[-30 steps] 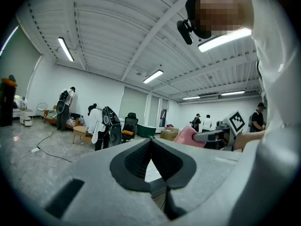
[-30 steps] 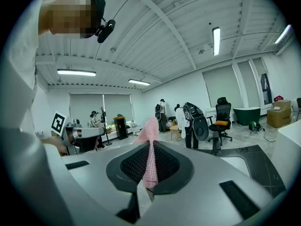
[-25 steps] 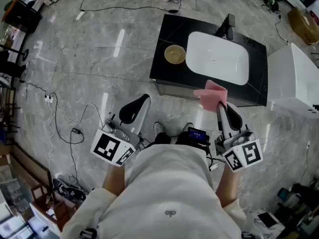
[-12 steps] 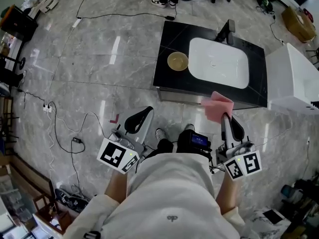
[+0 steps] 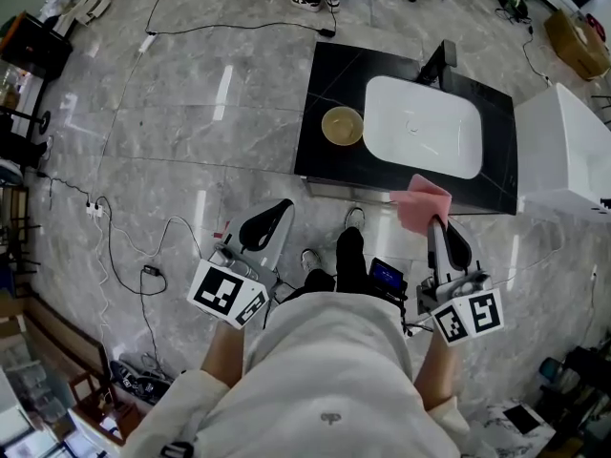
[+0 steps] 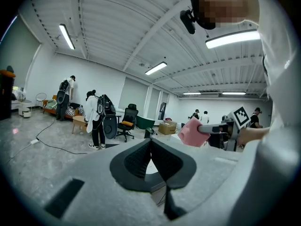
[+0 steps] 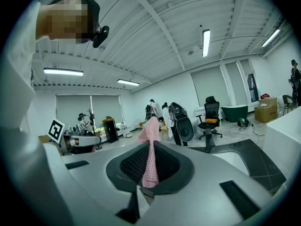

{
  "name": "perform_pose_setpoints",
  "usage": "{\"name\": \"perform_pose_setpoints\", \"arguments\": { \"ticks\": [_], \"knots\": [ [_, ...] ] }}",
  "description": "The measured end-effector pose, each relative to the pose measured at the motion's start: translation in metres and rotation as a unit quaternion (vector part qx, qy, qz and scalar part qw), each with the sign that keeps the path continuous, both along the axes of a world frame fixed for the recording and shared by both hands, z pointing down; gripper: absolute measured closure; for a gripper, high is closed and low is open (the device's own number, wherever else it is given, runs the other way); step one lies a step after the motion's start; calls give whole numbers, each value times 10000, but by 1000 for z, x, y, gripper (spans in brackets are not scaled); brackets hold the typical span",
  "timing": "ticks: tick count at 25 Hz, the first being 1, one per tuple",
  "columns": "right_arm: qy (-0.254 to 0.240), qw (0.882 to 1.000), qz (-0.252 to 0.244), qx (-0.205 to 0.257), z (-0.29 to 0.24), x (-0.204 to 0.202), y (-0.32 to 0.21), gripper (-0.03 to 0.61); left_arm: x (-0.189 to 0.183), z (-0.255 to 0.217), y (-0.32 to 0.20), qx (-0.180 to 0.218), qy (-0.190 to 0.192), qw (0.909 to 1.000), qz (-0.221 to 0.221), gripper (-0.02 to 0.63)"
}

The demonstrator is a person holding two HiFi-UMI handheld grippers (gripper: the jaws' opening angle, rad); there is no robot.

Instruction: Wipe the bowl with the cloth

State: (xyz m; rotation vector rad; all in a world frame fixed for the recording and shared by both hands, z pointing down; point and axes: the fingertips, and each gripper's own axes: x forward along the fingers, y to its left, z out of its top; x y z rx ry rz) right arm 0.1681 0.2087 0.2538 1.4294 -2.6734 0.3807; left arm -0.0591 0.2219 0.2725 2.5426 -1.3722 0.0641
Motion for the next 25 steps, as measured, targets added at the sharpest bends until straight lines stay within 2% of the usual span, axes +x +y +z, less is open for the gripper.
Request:
{"name": "perform_pose_setpoints", "arguments": {
  "ticks": [15,25],
  "knots": [
    [-326,9987,-329,234,-13,32,-134,563,36,-19,-110,-32,-255,9991,-333,601],
    [-544,9962,-669,-73,9,53,-186,563,62,14,-154,-698,-360,9949,-638,601]
  ]
}}
